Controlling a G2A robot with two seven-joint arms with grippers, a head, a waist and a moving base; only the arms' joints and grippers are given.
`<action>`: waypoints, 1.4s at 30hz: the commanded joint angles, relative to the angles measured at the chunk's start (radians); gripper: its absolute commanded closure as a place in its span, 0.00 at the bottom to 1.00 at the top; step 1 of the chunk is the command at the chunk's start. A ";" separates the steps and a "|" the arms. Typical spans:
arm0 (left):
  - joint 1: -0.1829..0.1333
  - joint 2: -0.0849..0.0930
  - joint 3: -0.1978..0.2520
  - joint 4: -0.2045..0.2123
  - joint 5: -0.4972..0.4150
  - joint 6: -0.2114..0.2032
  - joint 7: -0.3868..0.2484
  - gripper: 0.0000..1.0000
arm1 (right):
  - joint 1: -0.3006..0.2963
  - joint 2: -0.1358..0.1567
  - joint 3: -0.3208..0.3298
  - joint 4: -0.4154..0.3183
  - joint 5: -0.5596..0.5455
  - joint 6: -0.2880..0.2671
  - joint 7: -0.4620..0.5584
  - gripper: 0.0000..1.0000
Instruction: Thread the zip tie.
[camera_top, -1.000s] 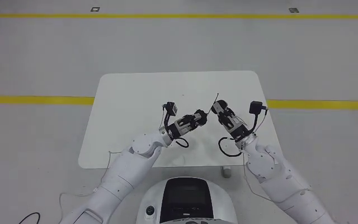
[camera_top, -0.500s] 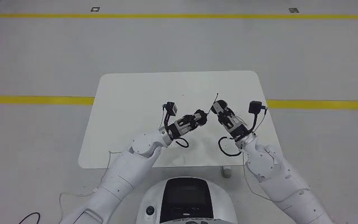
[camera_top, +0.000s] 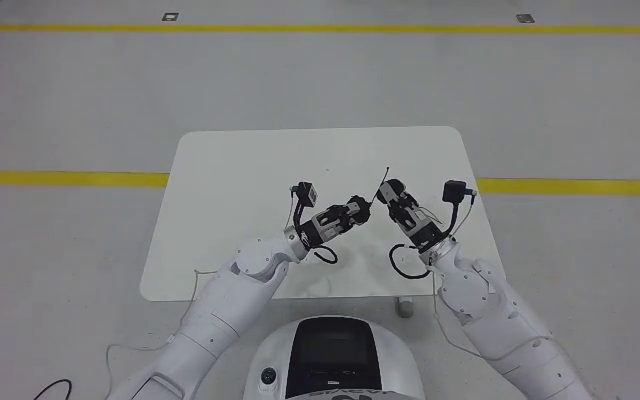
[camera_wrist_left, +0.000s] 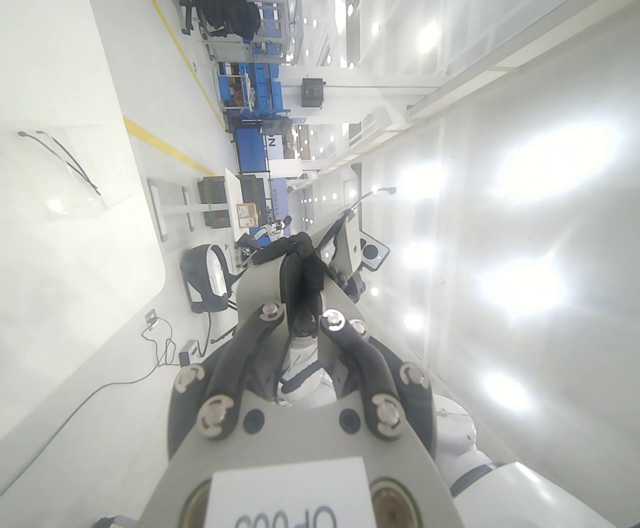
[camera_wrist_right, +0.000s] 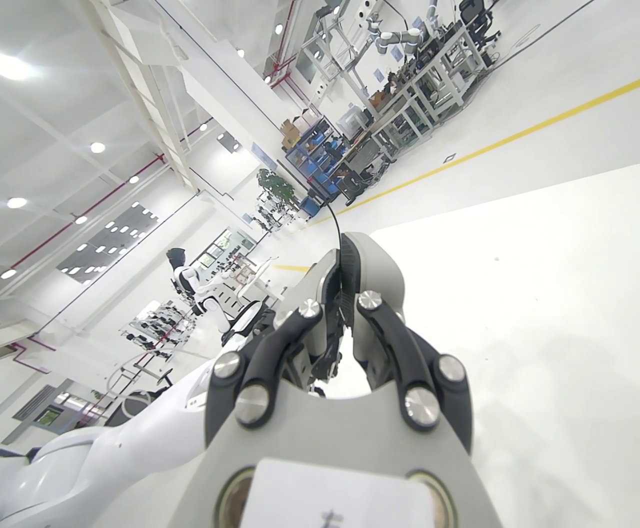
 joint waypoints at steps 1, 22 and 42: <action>0.000 0.000 0.000 0.000 0.000 0.000 0.000 1.00 | 0.001 -0.002 0.001 0.005 -0.002 0.000 0.002 1.00; 0.000 0.000 0.000 0.000 0.000 0.000 0.000 1.00 | -0.015 -0.018 0.022 -0.006 -0.023 0.000 0.006 1.00; 0.000 0.000 0.000 0.000 0.000 0.000 0.000 1.00 | -0.032 -0.029 0.043 -0.027 -0.034 0.000 0.011 1.00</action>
